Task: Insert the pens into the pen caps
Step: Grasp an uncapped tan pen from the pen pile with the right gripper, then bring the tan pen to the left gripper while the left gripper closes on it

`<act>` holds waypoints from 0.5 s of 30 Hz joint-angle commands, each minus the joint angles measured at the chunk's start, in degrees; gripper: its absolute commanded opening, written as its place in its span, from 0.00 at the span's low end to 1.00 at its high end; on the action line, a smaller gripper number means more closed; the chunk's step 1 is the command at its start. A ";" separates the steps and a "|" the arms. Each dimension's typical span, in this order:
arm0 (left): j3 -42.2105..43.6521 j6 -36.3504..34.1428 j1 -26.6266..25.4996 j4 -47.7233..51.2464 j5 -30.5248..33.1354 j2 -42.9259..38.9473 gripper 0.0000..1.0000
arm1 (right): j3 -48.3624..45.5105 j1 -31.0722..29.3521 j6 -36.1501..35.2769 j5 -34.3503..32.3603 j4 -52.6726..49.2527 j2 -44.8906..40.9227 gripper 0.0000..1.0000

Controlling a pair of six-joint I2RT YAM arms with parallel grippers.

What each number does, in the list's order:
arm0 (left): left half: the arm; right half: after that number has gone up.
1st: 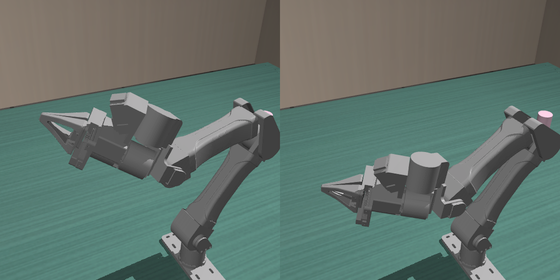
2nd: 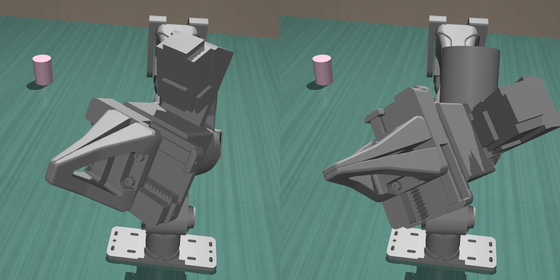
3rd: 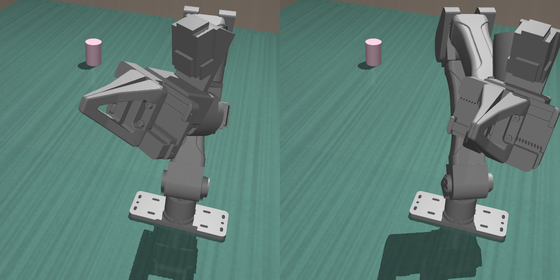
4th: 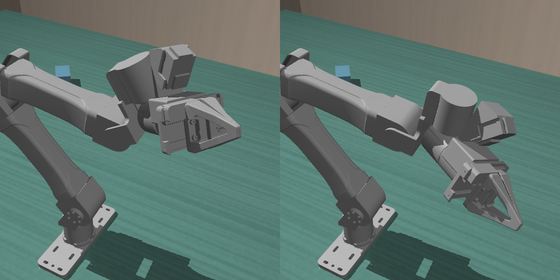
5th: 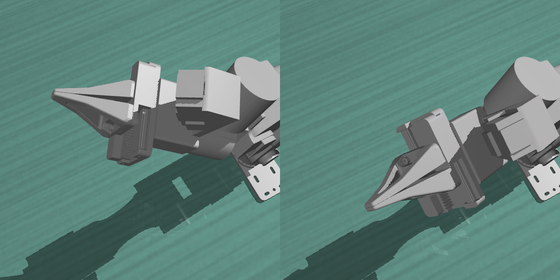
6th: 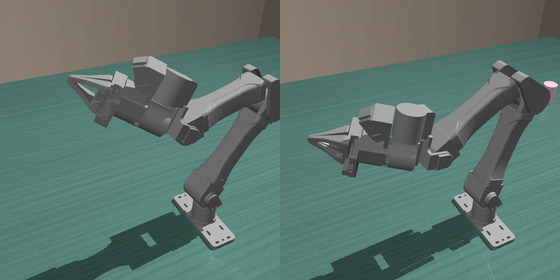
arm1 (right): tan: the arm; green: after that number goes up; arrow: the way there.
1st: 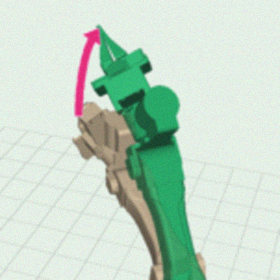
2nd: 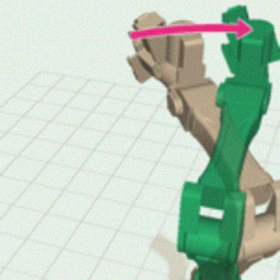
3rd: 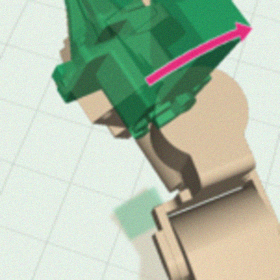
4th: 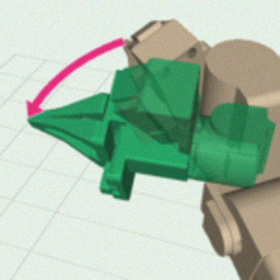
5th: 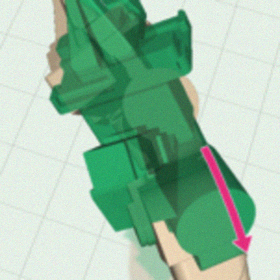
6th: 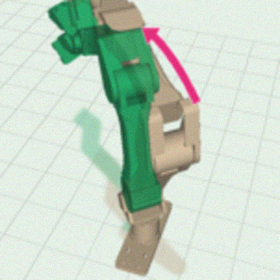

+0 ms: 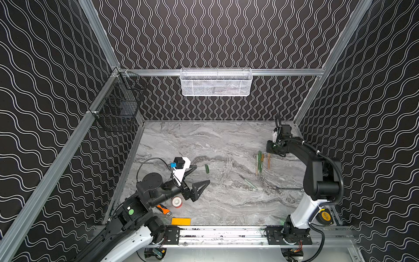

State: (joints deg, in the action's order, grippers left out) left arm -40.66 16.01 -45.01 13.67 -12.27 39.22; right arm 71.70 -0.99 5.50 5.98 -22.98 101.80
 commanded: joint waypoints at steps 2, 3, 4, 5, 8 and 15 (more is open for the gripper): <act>1.58 1.43 -0.02 -4.76 -1.81 2.02 0.99 | -7.26 -3.54 -1.28 15.46 10.43 -8.53 0.14; 2.16 1.94 -0.04 -5.85 -2.33 2.51 0.99 | -8.81 -4.79 -1.36 18.04 12.21 -10.42 0.14; 2.88 2.37 0.01 -7.08 -2.84 3.09 0.99 | -10.49 -6.32 -1.32 20.25 14.02 -12.36 0.14; 3.59 2.93 0.01 -8.33 -3.34 3.74 0.99 | -12.01 -8.45 -1.49 22.15 15.67 -14.10 0.14; 5.42 4.09 -0.03 -11.67 -4.98 5.80 0.98 | -17.35 -14.82 -0.59 26.79 22.19 -18.95 0.15; 9.86 6.30 0.01 -19.79 -8.52 10.39 0.99 | -25.15 -27.09 8.49 34.20 40.42 -25.50 0.15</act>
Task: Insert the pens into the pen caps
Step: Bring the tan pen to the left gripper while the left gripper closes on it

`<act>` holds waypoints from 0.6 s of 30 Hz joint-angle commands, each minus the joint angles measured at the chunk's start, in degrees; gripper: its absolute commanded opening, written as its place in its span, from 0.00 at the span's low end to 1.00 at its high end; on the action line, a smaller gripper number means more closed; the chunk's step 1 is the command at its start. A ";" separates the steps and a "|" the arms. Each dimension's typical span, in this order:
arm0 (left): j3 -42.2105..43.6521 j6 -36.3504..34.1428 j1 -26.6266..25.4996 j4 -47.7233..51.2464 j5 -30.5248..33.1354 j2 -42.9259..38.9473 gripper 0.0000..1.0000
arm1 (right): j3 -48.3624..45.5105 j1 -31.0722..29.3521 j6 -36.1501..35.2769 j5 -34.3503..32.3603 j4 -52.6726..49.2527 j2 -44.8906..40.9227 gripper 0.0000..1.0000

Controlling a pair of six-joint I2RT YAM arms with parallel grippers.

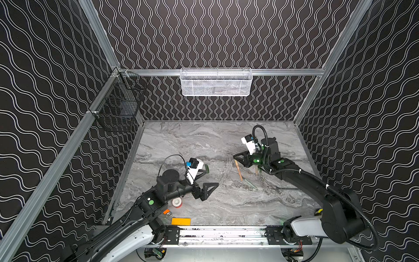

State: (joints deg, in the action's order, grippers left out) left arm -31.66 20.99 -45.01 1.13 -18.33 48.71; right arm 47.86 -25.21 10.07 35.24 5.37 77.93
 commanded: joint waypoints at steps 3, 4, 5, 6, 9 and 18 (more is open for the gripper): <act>2.35 2.12 -0.07 -10.86 -5.19 2.31 0.99 | -4.26 -5.81 8.40 6.62 21.77 -4.20 0.14; 2.63 2.33 0.00 -11.64 -5.85 2.66 0.98 | -4.71 -6.18 9.92 7.32 24.21 -4.64 0.14; 2.85 2.60 0.01 -12.52 -6.54 2.92 0.99 | -4.92 -6.50 11.53 8.81 26.60 -4.79 0.14; 3.15 2.88 -0.07 -13.38 -7.01 3.17 0.99 | -4.93 -6.86 12.95 9.82 28.71 -4.89 0.14; 3.51 3.09 -0.09 -15.45 -8.41 3.66 0.98 | -4.82 -8.12 16.23 10.77 33.18 -5.16 0.14; 3.72 3.04 -0.02 -22.52 -12.17 6.95 0.90 | -5.67 -11.04 25.27 15.57 49.98 -3.22 0.14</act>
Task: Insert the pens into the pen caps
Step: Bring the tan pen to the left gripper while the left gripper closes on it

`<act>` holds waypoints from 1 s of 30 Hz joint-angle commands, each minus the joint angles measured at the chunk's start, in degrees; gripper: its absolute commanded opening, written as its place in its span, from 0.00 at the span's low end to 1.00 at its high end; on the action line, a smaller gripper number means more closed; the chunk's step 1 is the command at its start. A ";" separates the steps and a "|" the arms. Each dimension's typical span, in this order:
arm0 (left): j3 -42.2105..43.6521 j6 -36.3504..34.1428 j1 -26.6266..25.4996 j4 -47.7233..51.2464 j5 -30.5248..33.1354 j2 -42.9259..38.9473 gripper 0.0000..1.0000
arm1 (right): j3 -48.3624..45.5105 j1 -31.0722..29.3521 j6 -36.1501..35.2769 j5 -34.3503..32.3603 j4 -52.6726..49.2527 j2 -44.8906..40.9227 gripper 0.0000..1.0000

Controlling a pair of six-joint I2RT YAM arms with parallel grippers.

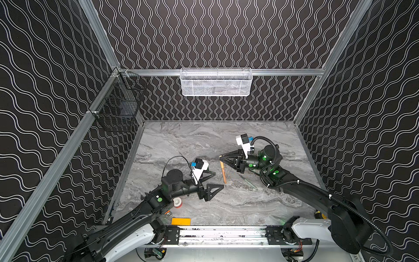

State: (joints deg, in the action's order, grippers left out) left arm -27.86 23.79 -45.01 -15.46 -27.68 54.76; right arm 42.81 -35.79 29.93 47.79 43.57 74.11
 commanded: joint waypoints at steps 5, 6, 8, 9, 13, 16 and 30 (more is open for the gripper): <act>-0.27 0.22 -0.06 -8.33 -4.13 1.88 0.75 | -1.81 -1.10 15.92 6.06 29.09 4.10 0.14; -0.27 0.19 -0.12 -8.52 -4.13 1.84 0.72 | -2.01 -1.38 17.41 6.55 31.78 4.80 0.14; -0.44 -0.01 -0.04 -8.54 -3.91 1.90 0.68 | -2.61 -1.78 19.09 6.84 35.63 5.77 0.14; -0.57 -0.15 0.01 -8.60 -3.93 2.05 0.65 | -2.60 -2.02 19.67 7.01 36.46 6.19 0.14; -0.27 0.18 -0.05 -10.21 -3.78 2.45 0.53 | -2.38 -2.99 18.35 7.70 34.81 6.12 0.14; -0.26 0.31 -0.05 -10.84 -3.79 2.80 0.42 | -2.29 -3.50 15.99 7.43 31.05 5.11 0.14; -2.09 -0.45 0.01 -2.89 -2.31 1.66 0.00 | -0.37 -4.28 3.34 2.71 6.05 -0.05 0.38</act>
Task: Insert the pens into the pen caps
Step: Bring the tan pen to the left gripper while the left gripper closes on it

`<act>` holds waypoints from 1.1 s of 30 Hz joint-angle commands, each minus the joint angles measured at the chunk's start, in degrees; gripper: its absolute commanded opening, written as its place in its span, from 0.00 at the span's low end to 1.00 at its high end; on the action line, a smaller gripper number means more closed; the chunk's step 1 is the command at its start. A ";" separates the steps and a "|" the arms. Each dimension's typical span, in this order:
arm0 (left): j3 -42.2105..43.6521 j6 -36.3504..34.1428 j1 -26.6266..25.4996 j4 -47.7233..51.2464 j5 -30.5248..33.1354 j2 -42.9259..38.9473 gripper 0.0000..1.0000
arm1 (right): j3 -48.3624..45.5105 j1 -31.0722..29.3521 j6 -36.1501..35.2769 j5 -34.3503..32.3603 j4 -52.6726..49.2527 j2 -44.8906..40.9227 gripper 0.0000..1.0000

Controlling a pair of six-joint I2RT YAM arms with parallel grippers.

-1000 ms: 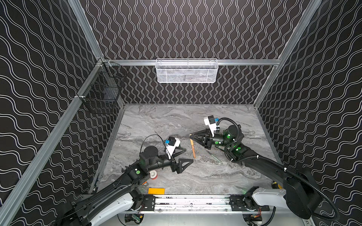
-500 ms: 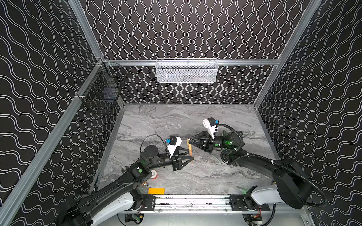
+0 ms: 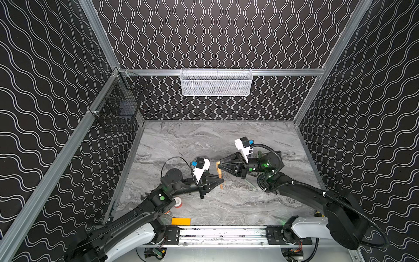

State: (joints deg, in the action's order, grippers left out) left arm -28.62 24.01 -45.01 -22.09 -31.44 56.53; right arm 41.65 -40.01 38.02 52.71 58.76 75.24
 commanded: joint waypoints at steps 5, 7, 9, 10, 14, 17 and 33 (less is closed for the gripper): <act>-3.02 -1.86 -0.02 11.12 2.86 -1.43 0.00 | 3.01 -0.57 -13.85 -6.81 -26.45 -4.66 0.49; -3.36 -2.21 -0.03 12.96 3.69 -1.84 0.00 | 3.47 -0.84 -15.13 -8.16 -29.49 -5.34 0.51; -3.71 -2.64 -0.08 14.30 4.17 -1.64 0.00 | 4.56 -1.39 -16.48 -9.51 -32.75 -5.53 0.51; -3.80 -2.74 -0.01 14.52 4.19 -1.47 0.00 | 5.20 -1.76 -17.31 -10.50 -34.14 -5.55 0.52; -3.93 -2.69 -0.01 14.35 3.37 -1.11 0.00 | 6.20 -2.97 -18.38 -11.76 -36.15 -4.98 0.49; -4.16 -2.98 -0.03 15.04 3.29 -1.17 0.00 | 6.50 -3.70 -18.71 -12.28 -36.48 -5.00 0.30; -4.23 -2.56 -0.12 13.41 0.50 2.67 0.00 | 11.04 -1.66 -13.33 -23.35 -38.54 -6.00 0.00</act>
State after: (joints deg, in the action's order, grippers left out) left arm -32.53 23.27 -44.88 -10.90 -26.06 58.61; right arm 50.85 -42.48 22.74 35.44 16.25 68.97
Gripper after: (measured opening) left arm 0.104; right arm 0.134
